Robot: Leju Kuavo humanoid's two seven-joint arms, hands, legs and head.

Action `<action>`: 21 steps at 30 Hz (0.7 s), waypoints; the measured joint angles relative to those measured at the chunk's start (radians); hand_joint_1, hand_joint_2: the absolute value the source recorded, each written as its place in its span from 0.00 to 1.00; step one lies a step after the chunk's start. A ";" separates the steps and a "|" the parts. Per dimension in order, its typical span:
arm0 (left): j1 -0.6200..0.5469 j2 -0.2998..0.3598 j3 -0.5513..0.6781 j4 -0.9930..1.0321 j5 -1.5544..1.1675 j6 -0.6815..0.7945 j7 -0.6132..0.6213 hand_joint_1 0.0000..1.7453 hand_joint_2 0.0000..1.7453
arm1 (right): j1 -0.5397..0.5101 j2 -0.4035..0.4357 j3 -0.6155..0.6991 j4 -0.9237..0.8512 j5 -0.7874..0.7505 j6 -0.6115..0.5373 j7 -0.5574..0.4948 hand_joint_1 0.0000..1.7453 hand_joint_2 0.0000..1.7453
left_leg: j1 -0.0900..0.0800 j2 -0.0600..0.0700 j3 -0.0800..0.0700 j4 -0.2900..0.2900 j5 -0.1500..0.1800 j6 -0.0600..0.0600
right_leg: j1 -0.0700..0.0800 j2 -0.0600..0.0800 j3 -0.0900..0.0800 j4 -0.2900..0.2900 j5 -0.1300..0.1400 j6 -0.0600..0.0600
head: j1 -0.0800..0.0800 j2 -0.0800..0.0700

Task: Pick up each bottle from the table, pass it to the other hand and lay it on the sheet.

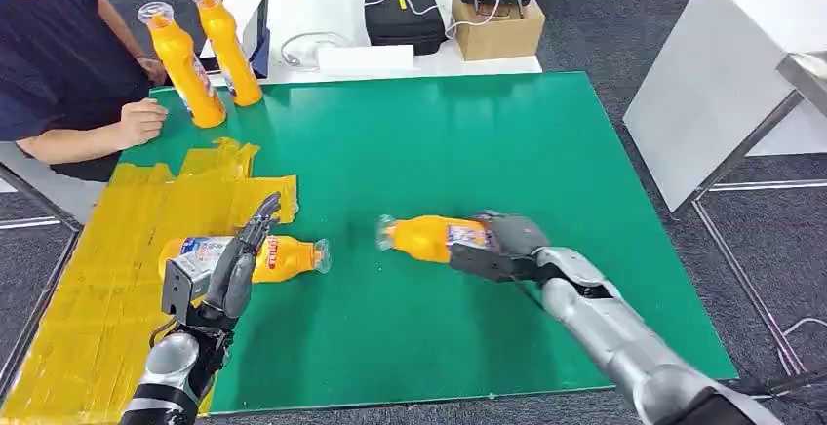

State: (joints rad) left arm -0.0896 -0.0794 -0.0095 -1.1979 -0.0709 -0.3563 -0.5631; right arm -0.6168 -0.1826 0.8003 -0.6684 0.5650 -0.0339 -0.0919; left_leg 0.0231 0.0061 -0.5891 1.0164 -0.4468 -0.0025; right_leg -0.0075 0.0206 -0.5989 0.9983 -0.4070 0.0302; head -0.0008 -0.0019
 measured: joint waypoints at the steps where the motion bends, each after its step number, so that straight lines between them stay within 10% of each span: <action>1: 0.012 -0.004 0.010 -0.024 0.002 -0.001 0.000 0.00 0.00 | 0.004 0.020 -0.015 -0.006 0.001 0.005 0.002 1.00 1.00 | 0.001 -0.007 -0.003 0.000 0.001 -0.001 | 0.001 -0.007 0.000 0.000 -0.001 -0.001 | 0.000 0.000; 21: 0.093 -0.034 0.059 -0.167 0.069 -0.056 0.014 0.00 0.00 | 0.058 0.154 -0.114 -0.095 -0.006 0.000 -0.055 1.00 1.00 | -0.001 -0.009 -0.015 -0.001 0.001 -0.001 | -0.001 -0.011 -0.010 0.000 -0.001 -0.002 | 0.001 0.000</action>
State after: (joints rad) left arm 0.0037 -0.1132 0.0492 -1.3652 -0.0024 -0.4120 -0.5490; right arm -0.5588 -0.0291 0.6863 -0.7631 0.5589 -0.0336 -0.1473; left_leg 0.0223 -0.0025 -0.6037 1.0154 -0.4459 -0.0036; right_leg -0.0082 0.0098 -0.6084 0.9983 -0.4083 0.0286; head 0.0004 -0.0019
